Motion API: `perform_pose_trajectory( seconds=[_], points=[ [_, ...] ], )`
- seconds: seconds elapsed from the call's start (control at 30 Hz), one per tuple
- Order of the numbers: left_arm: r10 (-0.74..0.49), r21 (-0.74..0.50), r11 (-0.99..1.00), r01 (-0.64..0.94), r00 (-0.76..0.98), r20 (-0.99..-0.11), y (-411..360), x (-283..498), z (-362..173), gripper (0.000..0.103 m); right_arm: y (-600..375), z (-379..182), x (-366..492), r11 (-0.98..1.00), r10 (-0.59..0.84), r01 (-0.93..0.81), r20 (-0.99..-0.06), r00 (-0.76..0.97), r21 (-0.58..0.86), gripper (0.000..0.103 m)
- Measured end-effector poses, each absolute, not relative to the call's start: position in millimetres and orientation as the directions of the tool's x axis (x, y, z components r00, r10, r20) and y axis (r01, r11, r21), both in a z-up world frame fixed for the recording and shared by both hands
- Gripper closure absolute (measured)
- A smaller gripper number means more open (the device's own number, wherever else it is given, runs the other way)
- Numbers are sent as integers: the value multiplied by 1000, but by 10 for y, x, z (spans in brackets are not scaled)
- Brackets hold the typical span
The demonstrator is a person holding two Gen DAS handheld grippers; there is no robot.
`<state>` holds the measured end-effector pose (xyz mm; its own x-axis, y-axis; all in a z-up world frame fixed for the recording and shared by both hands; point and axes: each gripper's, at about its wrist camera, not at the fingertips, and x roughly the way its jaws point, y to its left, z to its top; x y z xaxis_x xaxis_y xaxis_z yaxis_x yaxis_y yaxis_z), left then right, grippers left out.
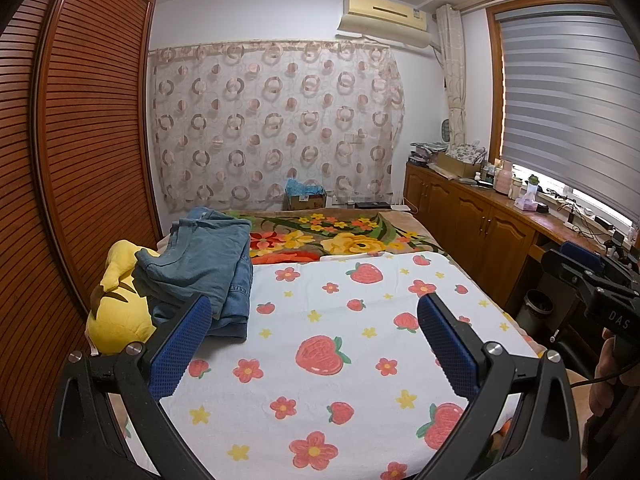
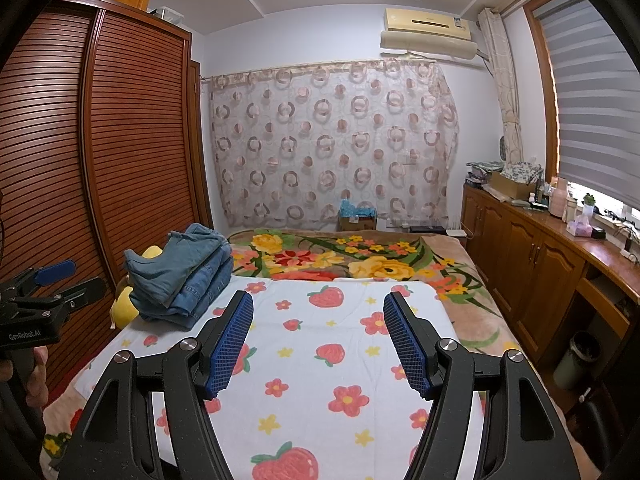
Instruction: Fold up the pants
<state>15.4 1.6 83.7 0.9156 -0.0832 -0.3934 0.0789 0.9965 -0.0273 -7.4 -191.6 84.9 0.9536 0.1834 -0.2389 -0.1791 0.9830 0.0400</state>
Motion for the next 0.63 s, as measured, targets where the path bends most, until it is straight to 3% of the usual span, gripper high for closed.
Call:
perform_pose_trajectory(
  seconds=[0.63],
  points=[
    [-83, -28, 997, 79, 916, -393, 36, 161, 839, 0, -1911, 842, -81, 983, 183, -179, -235, 954, 39, 33]
  ],
)
